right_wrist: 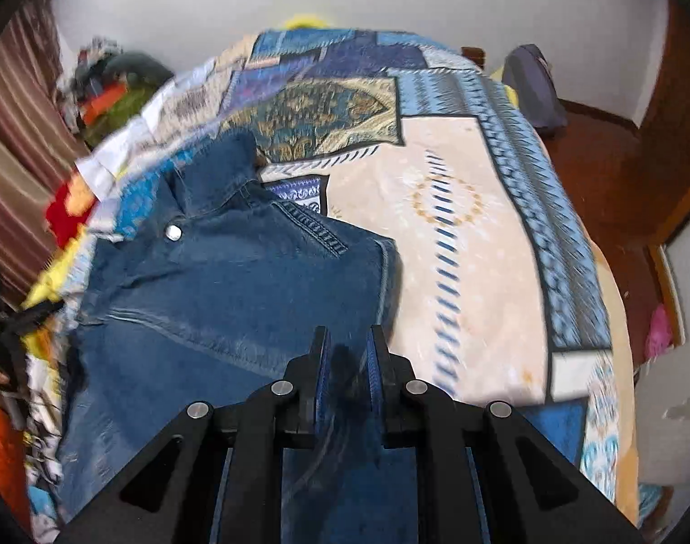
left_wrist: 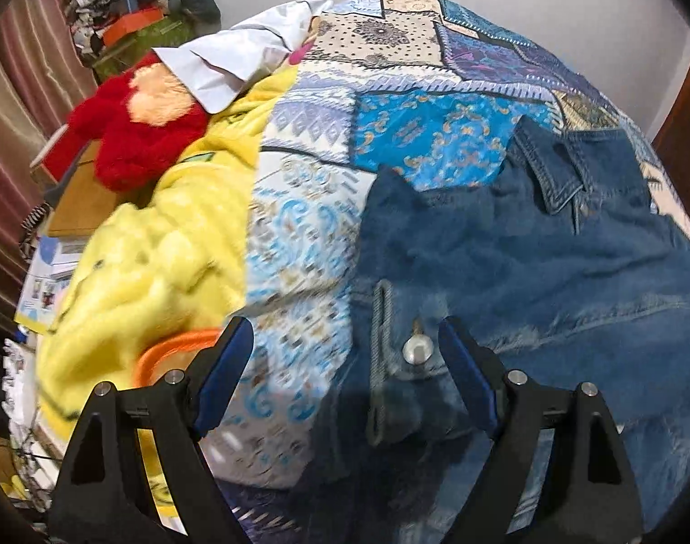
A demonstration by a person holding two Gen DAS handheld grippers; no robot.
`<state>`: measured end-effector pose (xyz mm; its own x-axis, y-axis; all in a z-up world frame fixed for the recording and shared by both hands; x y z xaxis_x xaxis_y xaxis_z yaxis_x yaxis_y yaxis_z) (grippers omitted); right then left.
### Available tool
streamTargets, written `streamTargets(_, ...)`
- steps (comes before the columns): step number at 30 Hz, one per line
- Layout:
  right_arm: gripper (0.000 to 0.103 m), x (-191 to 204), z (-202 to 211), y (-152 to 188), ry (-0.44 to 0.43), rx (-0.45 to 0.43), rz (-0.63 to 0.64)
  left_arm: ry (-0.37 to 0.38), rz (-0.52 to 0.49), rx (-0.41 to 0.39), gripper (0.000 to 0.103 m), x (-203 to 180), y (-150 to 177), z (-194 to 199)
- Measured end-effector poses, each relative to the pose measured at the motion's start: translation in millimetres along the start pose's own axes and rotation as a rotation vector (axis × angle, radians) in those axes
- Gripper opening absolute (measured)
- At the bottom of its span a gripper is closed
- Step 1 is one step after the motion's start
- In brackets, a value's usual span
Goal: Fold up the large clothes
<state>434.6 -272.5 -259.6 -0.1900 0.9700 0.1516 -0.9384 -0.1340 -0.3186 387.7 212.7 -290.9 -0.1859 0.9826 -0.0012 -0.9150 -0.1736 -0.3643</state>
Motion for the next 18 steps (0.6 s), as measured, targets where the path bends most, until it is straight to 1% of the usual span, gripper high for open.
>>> streamTargets(1, 0.012, -0.2, -12.3, -3.0, 0.04, 0.025, 0.016, 0.012, 0.0, 0.003, 0.084, -3.5, -2.0, -2.0)
streamTargets(2, 0.012, -3.2, -28.9, -3.4, 0.117, 0.046, 0.036, 0.018, -0.003, 0.005, 0.084, -5.6, -3.4, -3.6)
streamTargets(3, 0.013, -4.2, -35.1, -3.5, 0.15, 0.045, 0.053, 0.017, -0.013, 0.005, 0.084, -8.3, -4.5, -5.2)
streamTargets(4, 0.021, -2.9, -39.5, -4.8, 0.194, 0.014, 0.084, 0.013, -0.022, 0.005, 0.084, -9.5, -4.8, -6.3)
streamTargets(5, 0.039, -5.0, -36.5, -2.9, 0.229, -0.006, 0.097, 0.007, -0.031, 0.005, 0.084, -10.4, -4.7, -7.3)
streamTargets(6, 0.052, -9.0, -32.9, -2.1, 0.304, -0.028, 0.108, -0.001, -0.045, 0.005, 0.084, -10.6, -4.3, -9.1)
streamTargets(7, 0.075, -14.2, -29.5, -2.1, 0.366, -0.045, 0.111, -0.006, -0.052, 0.006, 0.084, -10.0, -4.0, -10.2)
streamTargets(8, 0.08, -19.2, -26.6, -2.7, 0.391, -0.063, 0.107, -0.012, -0.058, 0.008, 0.084, -8.8, -4.0, -11.8)
streamTargets(10, 0.08, -28.5, -27.8, -2.3, 0.283, -0.043, 0.057, -0.02, -0.062, 0.012, 0.084, -5.4, -5.4, -15.5)
streamTargets(12, 0.08, -35.5, -26.4, -3.0, 0.207, -0.034, 0.005, -0.019, -0.053, 0.02, 0.084, -2.0, -8.5, -20.0)
streamTargets(16, 0.08, -31.7, -19.0, -10.9, -0.001, -0.055, -0.086, 0.028, -0.023, 0.027, 0.084, -0.7, -27.8, -30.6)
streamTargets(18, 0.08, -25.1, -27.5, -16.8, -0.06, -0.035, -0.112, 0.054, -0.007, 0.034, 0.084, -1.2, -40.9, -38.6)
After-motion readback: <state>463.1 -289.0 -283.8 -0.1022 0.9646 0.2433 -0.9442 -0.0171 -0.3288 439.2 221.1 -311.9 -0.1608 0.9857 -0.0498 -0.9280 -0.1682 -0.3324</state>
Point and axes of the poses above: each gripper's, at about its wrist camera, not at the fingertips, and z roughly against the way its jaws point, x to its left, y to its underside, the point moved 9 cm from there along -z, roughly the way its jaws point, and after that the axes turned 9 degrees about x, right-handed, at the moved point
